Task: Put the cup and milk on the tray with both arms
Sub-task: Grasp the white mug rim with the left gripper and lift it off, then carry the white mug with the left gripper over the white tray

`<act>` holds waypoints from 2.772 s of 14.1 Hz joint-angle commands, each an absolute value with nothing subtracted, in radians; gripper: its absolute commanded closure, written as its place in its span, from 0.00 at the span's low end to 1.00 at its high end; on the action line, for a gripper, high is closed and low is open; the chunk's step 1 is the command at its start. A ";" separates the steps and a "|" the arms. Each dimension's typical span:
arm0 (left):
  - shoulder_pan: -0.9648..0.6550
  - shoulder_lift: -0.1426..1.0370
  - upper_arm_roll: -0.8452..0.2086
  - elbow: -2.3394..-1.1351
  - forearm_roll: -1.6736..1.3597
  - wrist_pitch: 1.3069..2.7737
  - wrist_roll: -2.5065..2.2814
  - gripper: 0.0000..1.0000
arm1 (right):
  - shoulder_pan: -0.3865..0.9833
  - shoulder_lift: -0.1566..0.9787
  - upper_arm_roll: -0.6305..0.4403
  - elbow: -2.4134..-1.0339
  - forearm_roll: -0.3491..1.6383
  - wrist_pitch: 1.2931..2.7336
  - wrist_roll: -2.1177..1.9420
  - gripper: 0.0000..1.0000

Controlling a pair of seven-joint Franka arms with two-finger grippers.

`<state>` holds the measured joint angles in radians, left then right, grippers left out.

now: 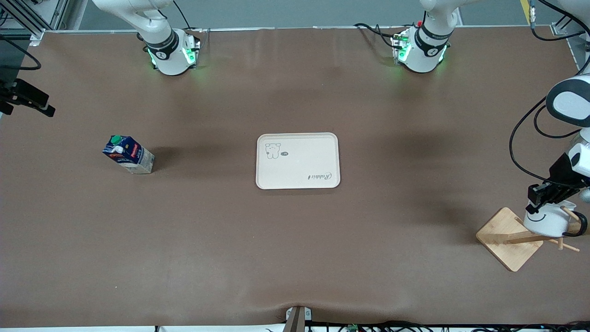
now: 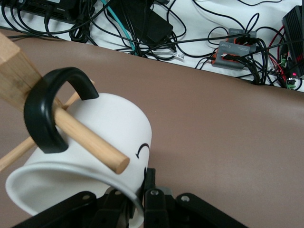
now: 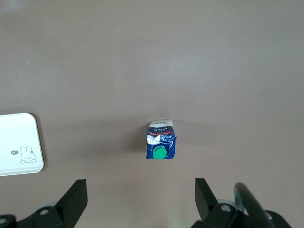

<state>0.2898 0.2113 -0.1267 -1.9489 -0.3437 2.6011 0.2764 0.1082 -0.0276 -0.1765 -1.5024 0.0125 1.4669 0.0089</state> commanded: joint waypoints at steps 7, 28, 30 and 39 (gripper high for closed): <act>0.296 0.147 -0.179 -1.947 -0.357 2.441 0.258 1.00 | 0.103 -0.025 -0.173 -1.496 0.012 1.463 0.011 0.00; 0.135 0.172 -0.454 -1.821 -0.091 2.046 -0.507 1.00 | 0.097 -0.023 -0.173 -1.493 0.006 1.466 0.012 0.00; 0.056 0.239 -0.454 -1.769 -0.080 2.014 -0.630 1.00 | 0.097 -0.003 -0.175 -1.491 -0.001 1.468 0.011 0.00; -0.181 0.487 -0.451 -1.615 -0.090 1.968 -0.962 1.00 | 0.095 0.023 -0.178 -1.491 -0.011 1.457 0.011 0.00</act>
